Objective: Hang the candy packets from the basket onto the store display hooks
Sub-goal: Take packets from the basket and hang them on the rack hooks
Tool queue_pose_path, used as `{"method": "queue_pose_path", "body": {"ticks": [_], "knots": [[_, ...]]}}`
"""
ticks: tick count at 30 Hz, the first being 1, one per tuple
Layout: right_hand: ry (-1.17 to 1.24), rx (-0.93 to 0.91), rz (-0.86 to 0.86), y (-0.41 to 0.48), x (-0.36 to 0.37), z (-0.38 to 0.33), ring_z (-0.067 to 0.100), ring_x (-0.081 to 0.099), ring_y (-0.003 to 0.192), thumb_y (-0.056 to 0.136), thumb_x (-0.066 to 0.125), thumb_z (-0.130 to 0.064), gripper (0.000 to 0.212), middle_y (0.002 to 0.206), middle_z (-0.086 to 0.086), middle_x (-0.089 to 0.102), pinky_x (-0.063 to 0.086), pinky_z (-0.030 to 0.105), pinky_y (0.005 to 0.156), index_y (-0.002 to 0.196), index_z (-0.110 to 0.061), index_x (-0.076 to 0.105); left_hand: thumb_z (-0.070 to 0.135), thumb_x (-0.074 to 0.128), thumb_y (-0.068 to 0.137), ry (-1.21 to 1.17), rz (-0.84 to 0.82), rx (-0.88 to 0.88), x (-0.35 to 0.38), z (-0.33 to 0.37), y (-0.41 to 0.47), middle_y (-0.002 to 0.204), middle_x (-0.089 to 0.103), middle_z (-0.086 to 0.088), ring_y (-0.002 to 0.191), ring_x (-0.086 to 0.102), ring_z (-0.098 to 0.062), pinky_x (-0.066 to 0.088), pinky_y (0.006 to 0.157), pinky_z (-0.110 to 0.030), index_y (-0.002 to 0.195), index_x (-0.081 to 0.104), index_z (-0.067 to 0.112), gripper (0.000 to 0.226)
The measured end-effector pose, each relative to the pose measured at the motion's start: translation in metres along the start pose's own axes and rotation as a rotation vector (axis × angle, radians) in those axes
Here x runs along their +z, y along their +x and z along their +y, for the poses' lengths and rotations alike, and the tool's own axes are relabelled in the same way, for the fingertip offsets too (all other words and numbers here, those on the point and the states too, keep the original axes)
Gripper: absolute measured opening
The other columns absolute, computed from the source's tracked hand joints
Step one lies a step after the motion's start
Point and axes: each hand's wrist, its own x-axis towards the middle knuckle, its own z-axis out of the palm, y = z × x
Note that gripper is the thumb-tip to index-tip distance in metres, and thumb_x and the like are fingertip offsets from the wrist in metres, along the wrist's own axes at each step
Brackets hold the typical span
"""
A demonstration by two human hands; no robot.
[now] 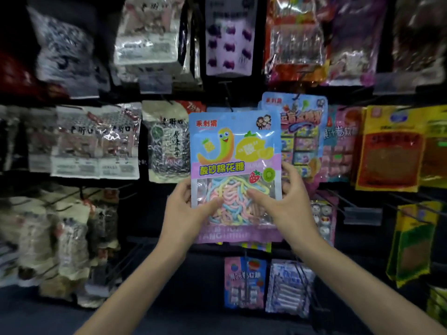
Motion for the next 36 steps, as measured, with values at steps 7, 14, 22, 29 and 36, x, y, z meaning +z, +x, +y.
{"method": "queue_pose_path", "body": {"ticks": [7,14,22,29,36], "knots": [[-0.062,-0.071,0.029,0.050,0.017,-0.016,0.012,0.049,0.141,0.084,0.086,-0.038,0.085,0.154,-0.018,0.048,0.045,0.044,0.116,0.154,-0.038,0.038,0.012,0.086,0.084,0.065,-0.050,0.056,0.000,0.018,0.054,0.115,0.076,0.008,0.096,0.076,-0.009,0.063,0.074,-0.025,0.134,0.059,0.029,0.059],[-0.027,-0.036,0.047,0.091,0.033,-0.014,0.019,0.038,0.150,0.081,0.088,-0.038,0.093,0.163,-0.009,0.041,0.042,0.049,0.118,0.159,-0.033,0.037,0.009,0.087,0.083,0.024,-0.050,0.007,-0.003,0.023,0.097,0.113,0.076,-0.001,0.087,0.079,-0.017,0.066,0.068,-0.037,0.133,0.058,0.028,0.061],[-0.033,-0.015,0.065,0.098,0.036,-0.003,0.018,0.035,0.152,0.081,0.088,-0.037,0.095,0.165,-0.010,0.038,0.038,0.047,0.120,0.161,-0.031,0.036,0.012,0.087,0.083,0.001,-0.060,-0.007,0.000,0.009,0.108,0.110,0.078,-0.002,0.086,0.080,-0.019,0.063,0.064,-0.032,0.128,0.057,0.038,0.061],[-0.016,0.022,0.035,0.104,0.036,0.003,0.018,0.036,0.152,0.081,0.089,-0.033,0.096,0.165,-0.009,0.039,0.039,0.048,0.119,0.161,-0.030,0.036,0.010,0.086,0.084,-0.007,-0.038,-0.008,0.000,0.005,0.110,0.109,0.077,-0.001,0.083,0.080,-0.018,0.065,0.063,-0.035,0.123,0.055,0.044,0.060],[-0.105,0.062,0.089,0.126,0.052,0.007,0.021,0.055,0.132,0.081,0.089,-0.035,0.092,0.151,-0.008,0.051,0.053,0.037,0.103,0.156,-0.030,0.036,0.012,0.088,0.082,0.127,0.019,-0.021,0.006,0.000,0.140,0.102,0.076,0.001,0.076,0.078,-0.012,0.064,0.063,-0.036,0.128,0.060,0.027,0.056]]}}
